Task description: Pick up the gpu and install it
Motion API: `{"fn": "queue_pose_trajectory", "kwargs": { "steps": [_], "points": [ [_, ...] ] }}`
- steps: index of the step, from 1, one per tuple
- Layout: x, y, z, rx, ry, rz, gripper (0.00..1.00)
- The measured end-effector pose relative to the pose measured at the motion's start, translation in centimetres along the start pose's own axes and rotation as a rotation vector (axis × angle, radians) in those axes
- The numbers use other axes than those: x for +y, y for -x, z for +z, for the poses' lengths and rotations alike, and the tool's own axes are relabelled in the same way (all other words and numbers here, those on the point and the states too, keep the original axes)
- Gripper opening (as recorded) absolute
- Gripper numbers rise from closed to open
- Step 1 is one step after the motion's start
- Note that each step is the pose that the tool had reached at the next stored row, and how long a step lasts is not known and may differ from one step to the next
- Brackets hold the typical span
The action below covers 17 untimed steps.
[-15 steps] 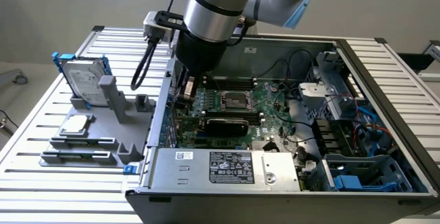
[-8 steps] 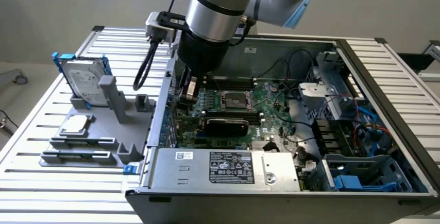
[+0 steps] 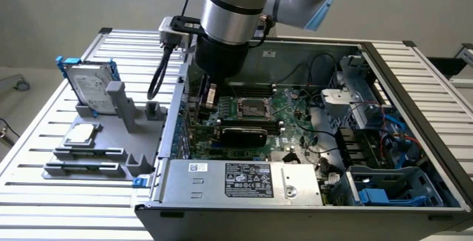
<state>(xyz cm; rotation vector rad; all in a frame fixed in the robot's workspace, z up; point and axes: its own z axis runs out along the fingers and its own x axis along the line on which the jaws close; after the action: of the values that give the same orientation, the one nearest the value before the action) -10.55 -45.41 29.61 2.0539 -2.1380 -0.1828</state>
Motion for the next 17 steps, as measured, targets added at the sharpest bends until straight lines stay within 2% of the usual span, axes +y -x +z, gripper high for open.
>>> {"fn": "queue_pose_trajectory", "kwargs": {
  "steps": [2,5,11,12,17],
  "points": [
    [-0.16,0.0,-0.03,-0.0004,-0.0233,0.001,0.11],
    [-0.45,0.0,-0.09,-0.0014,-0.0534,0.002,0.11],
    [-1.01,0.0,-0.21,-0.0039,-0.1086,0.003,0.11],
    [-1.09,0.0,-0.22,-0.0043,-0.1148,0.004,0.11],
    [-1.14,0.0,-0.25,-0.0043,-0.1149,0.004,0.11]
  ]
}}
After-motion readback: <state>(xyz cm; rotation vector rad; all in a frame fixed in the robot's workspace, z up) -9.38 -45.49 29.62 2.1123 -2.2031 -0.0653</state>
